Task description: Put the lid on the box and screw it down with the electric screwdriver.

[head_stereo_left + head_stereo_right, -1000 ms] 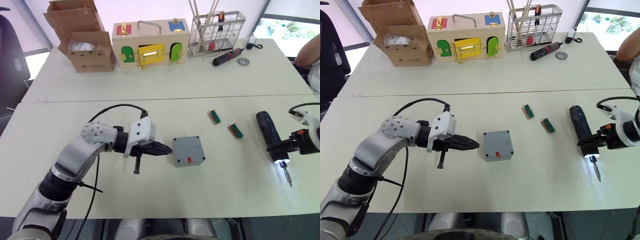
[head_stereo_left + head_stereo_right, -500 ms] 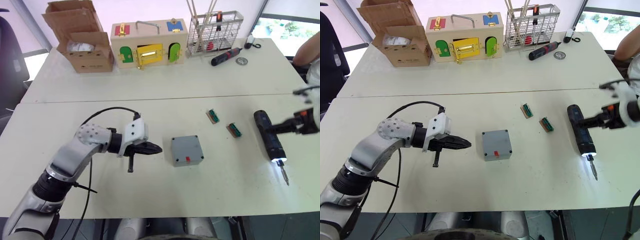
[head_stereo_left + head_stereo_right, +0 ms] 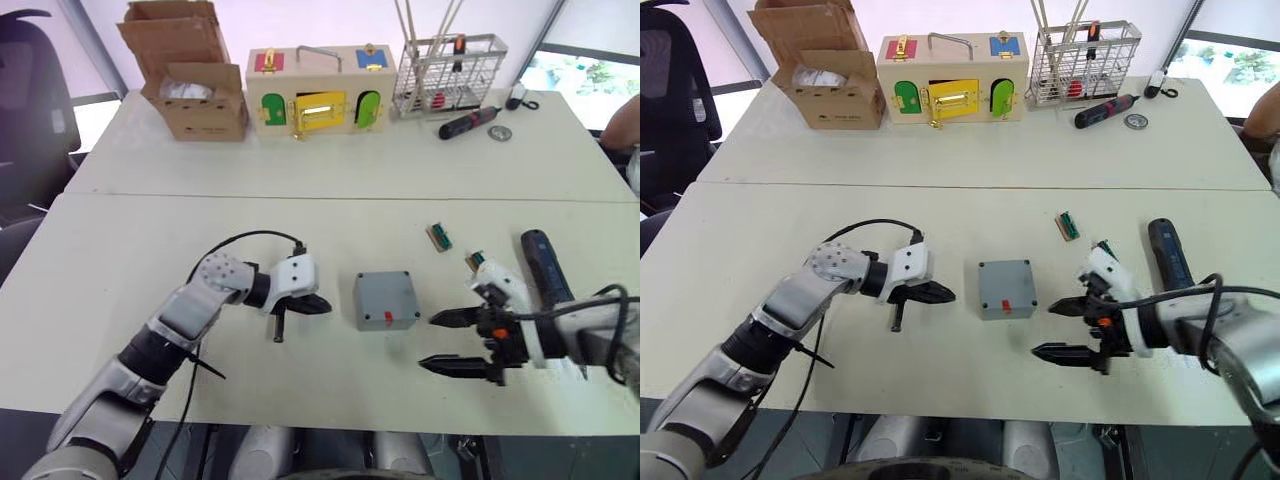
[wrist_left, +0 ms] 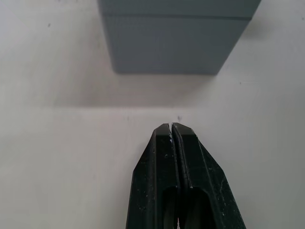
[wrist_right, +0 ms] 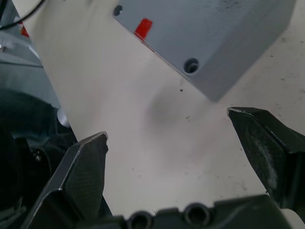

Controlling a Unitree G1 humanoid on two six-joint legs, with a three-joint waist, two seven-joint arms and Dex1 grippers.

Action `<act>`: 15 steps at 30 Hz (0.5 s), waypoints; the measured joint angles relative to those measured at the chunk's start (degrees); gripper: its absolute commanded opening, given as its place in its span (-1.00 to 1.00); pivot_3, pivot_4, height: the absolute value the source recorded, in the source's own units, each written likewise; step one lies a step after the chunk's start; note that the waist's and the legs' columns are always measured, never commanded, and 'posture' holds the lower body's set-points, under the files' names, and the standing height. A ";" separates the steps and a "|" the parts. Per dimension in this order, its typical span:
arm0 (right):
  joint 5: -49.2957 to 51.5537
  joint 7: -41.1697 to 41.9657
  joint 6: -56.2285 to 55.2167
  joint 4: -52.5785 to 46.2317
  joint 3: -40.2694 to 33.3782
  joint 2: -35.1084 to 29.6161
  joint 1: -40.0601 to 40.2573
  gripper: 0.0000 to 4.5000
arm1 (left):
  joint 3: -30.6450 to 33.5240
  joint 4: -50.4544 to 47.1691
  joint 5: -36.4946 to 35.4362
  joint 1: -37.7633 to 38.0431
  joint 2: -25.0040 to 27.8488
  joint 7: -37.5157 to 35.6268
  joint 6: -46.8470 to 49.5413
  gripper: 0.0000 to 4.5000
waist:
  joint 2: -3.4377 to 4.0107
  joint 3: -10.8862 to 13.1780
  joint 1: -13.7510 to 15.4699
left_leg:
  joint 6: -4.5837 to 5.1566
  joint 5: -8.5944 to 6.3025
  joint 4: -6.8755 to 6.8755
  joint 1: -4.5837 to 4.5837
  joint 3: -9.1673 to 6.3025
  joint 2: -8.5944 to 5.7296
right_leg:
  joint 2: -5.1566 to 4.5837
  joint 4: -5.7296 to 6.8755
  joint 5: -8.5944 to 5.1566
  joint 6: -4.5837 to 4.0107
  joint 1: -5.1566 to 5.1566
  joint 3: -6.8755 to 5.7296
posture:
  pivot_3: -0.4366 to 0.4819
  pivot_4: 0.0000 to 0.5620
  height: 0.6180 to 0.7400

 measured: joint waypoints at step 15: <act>4.94 -12.30 4.56 -3.50 6.41 9.13 -2.75 0.99 | 2.32 18.02 2.71 -9.62 -11.93 2.95 -8.08 -1.00 | -0.08 0.01 0.15 | -0.02 0.01 -0.02 -0.06 -0.03 0.04 | 0.05 0.01 -0.01 0.01 -0.07 -0.10 | -0.05 -0.47 0.95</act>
